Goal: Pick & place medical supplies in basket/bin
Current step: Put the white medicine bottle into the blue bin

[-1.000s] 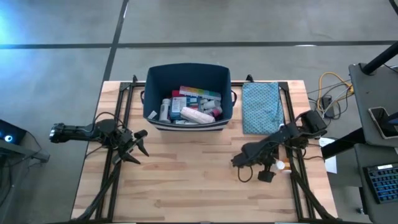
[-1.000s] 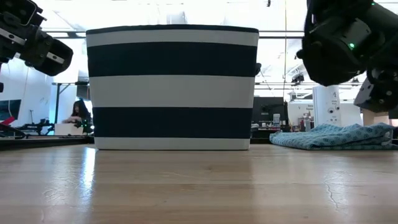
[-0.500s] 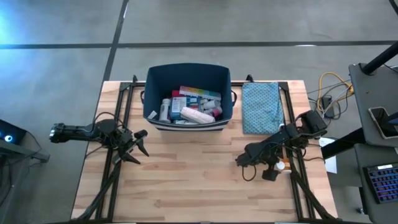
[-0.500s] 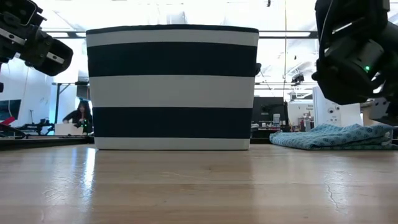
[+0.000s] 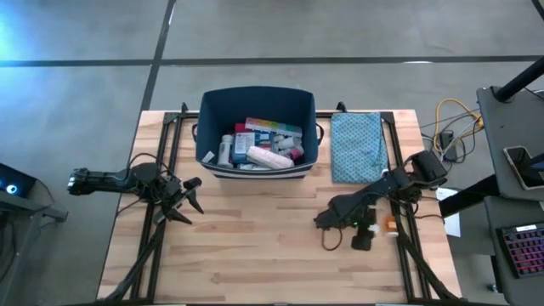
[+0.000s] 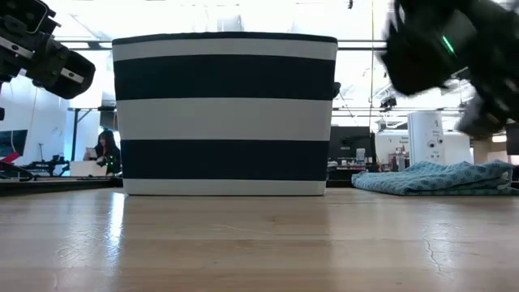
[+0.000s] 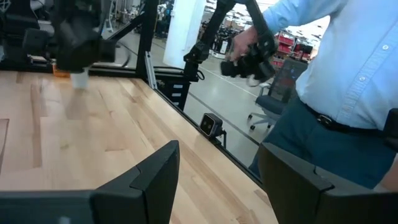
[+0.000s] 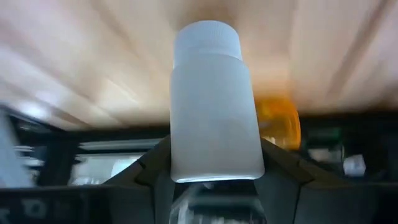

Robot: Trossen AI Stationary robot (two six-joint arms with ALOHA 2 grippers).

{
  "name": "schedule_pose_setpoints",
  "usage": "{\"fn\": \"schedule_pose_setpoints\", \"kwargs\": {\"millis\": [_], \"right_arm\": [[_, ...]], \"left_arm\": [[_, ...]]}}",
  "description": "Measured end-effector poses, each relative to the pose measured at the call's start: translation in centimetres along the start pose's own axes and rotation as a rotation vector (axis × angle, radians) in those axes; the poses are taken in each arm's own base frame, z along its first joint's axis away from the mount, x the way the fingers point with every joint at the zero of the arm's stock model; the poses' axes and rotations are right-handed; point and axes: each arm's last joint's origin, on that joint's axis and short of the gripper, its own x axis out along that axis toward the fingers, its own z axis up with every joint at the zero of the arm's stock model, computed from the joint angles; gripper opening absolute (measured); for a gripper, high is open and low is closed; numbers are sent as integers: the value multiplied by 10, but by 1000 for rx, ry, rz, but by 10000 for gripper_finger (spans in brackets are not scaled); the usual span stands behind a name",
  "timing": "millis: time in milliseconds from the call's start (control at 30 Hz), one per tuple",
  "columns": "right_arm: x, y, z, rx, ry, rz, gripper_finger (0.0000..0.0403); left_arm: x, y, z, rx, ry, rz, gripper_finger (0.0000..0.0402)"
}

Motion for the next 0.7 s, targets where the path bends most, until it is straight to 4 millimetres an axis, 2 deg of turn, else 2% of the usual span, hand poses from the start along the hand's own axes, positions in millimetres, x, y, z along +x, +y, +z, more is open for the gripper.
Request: {"fn": "schedule_pose_setpoints", "kwargs": {"millis": [100, 200, 333, 400, 533, 600, 700], "right_arm": [[-37, 19, 1, -85, -172, 93, 161], [-88, 34, -7, -123, -357, 217, 161], [-167, 34, -29, -94, -645, 355, 161], [-206, 24, -43, -58, -837, 372, 161], [-275, -14, -61, 93, -1228, 407, 167], [-299, -40, -63, 230, -1343, 420, 176], [-316, -80, -54, 365, -1398, 353, 197]], "left_arm": [[0, 0, 0, 0, 0, 0, 198], [0, 0, 0, 0, 0, 0, 198], [0, 0, 0, 0, 0, 0, 198], [0, 0, 0, 0, 0, 0, 198], [0, 0, 0, 0, 0, 0, 198], [0, 0, 0, 0, 0, 0, 198], [0, 0, 0, 0, 0, 1, 198]]}}
